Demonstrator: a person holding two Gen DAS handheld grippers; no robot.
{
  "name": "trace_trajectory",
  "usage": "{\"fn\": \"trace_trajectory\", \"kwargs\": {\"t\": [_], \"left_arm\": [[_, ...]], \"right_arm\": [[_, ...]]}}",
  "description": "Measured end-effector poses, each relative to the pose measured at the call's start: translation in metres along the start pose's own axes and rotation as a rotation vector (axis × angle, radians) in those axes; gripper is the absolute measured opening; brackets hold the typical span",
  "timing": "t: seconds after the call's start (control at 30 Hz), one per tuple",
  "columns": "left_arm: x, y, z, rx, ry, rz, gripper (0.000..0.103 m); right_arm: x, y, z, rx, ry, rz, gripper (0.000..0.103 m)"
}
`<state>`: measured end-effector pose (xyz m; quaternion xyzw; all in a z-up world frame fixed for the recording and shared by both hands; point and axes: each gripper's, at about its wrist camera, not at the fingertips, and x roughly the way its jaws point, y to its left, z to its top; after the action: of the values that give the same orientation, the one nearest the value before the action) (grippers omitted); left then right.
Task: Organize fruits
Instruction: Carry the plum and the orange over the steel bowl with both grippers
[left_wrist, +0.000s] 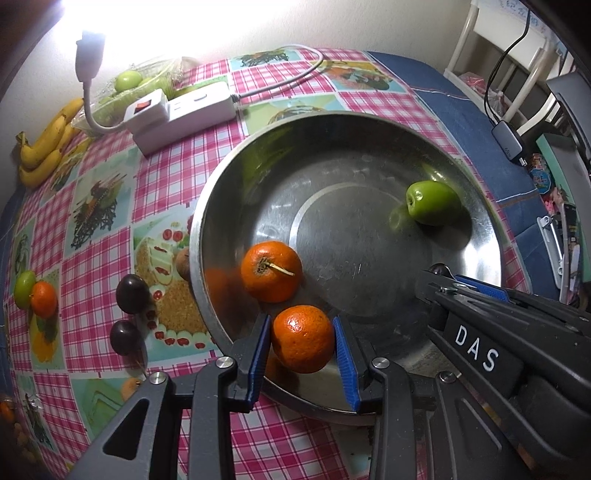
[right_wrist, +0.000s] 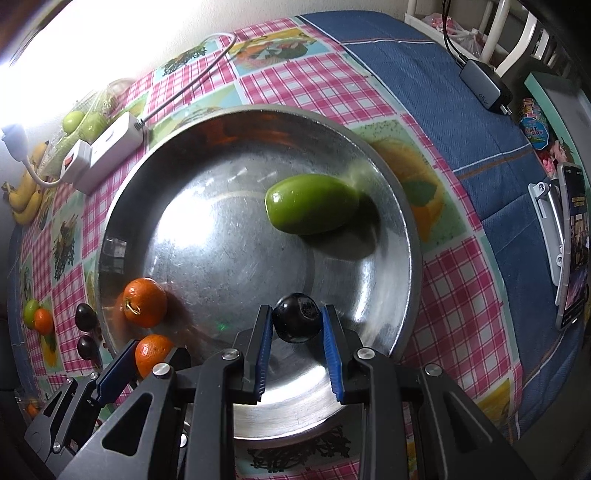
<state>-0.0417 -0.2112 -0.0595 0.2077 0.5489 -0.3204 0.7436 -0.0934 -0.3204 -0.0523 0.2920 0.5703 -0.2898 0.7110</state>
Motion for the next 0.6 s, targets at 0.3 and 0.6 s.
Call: {"fn": "trace_trajectory", "kwargs": {"t": [0.3, 0.6], "left_arm": [[0.007, -0.004, -0.0001, 0.015, 0.01, 0.003, 0.037], [0.0087, -0.0038, 0.001, 0.018, 0.012, -0.007, 0.041]], "right_arm": [[0.0093, 0.0058, -0.0002, 0.003, 0.019, -0.005, 0.028], [0.0107, 0.0006, -0.0002, 0.017, 0.028, -0.006, 0.028]]}}
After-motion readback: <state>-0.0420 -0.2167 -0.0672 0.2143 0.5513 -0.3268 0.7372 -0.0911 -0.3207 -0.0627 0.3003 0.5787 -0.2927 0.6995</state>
